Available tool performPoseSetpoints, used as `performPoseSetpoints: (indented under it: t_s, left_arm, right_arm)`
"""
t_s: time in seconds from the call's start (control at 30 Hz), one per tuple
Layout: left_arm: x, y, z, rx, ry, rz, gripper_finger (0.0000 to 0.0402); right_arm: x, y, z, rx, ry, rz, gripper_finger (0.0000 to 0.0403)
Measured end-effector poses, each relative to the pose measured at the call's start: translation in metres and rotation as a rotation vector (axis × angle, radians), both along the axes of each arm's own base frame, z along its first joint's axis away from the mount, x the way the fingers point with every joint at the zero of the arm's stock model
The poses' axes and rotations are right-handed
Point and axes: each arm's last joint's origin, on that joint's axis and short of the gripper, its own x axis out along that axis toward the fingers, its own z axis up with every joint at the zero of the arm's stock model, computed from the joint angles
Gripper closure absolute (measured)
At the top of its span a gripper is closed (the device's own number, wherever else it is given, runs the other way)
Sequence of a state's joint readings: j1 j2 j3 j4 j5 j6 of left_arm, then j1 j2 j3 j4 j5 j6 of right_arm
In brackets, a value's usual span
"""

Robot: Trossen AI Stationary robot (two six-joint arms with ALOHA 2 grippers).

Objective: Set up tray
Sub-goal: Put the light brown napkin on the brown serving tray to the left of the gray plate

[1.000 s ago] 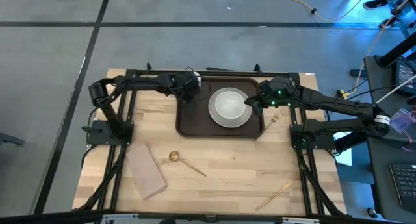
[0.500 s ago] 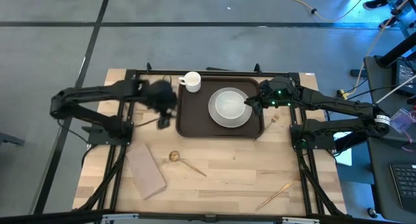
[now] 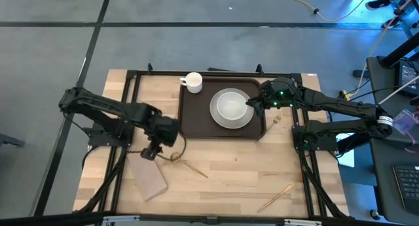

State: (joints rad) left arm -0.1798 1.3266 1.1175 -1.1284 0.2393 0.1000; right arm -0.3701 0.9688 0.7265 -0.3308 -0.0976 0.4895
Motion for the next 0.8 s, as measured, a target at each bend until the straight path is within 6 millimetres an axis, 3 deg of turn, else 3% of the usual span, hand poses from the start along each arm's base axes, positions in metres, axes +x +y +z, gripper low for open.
performPoseSetpoints:
  t_s: [0.23, 0.4, 0.6, 0.8]
  left_arm:
    - [0.017, -0.017, -0.038, 0.035, 0.169, -0.258, 0.0224]
    - [0.021, -0.023, -0.067, 0.039, 0.387, -0.313, 0.0220]
    - [0.017, -0.024, -0.096, -0.016, 0.398, -0.371, 0.0219]
    - [0.008, -0.031, -0.112, -0.011, 0.380, -0.443, 0.0215]
  right_arm:
    - [0.000, 0.000, 0.000, 0.003, 0.000, -0.002, 0.0295]
    - [0.000, 0.000, 0.000, 0.005, 0.000, -0.003, 0.0295]
    - [0.000, 0.000, 0.000, 0.026, -0.003, -0.016, 0.0295]
    - [0.000, 0.000, 0.000, 0.025, -0.001, -0.016, 0.0295]
